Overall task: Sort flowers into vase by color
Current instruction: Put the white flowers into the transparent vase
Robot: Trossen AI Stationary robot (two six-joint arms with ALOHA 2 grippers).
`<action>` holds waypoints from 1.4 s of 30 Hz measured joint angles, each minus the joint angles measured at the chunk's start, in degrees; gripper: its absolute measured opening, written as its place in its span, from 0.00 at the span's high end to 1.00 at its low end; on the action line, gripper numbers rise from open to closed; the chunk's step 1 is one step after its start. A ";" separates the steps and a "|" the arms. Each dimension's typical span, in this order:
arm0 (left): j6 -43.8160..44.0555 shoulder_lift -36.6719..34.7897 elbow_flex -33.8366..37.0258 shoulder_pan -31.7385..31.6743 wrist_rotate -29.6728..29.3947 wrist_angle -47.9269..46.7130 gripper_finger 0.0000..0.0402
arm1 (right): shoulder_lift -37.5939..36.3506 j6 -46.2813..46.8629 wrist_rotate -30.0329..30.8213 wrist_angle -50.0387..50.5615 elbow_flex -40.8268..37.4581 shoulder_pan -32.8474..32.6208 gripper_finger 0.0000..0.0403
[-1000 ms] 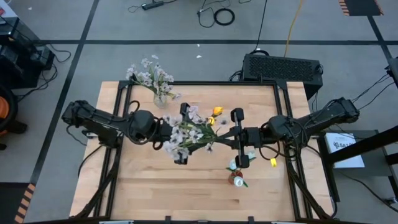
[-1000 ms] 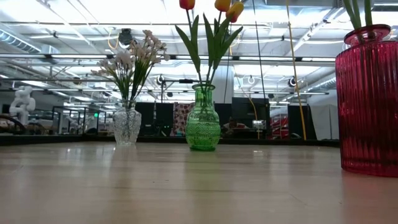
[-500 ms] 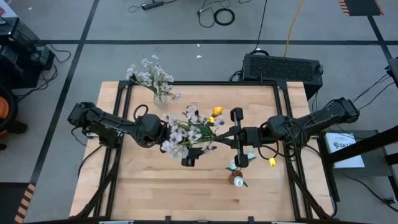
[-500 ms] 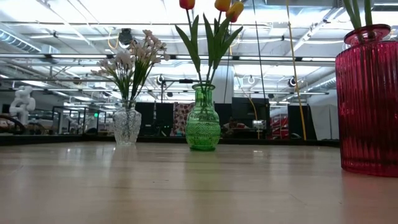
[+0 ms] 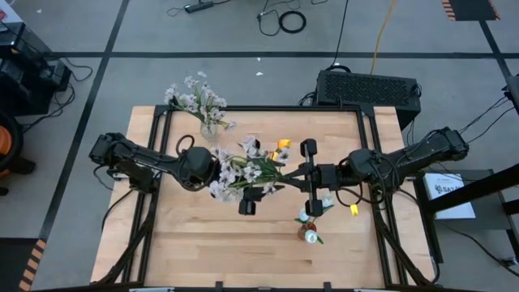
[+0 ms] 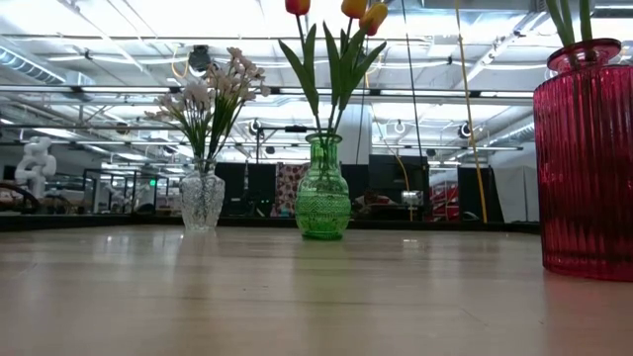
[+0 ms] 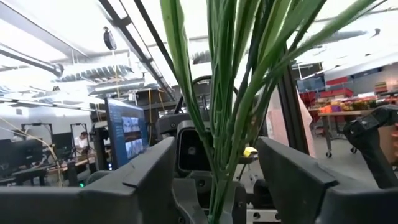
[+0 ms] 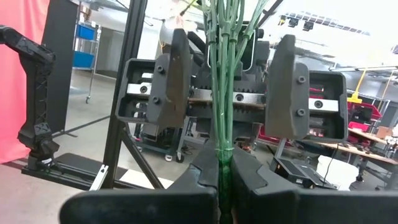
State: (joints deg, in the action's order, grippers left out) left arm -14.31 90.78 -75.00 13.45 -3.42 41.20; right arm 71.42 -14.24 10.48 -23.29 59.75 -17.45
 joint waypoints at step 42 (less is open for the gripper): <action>-2.16 -10.97 -0.07 0.07 -0.21 -20.41 0.97 | -1.98 4.11 0.14 3.72 0.00 -1.05 0.44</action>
State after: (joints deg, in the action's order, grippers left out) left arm -16.47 79.81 -75.07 13.52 -3.63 20.79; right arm 69.43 -10.13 10.62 -19.57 59.75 -18.50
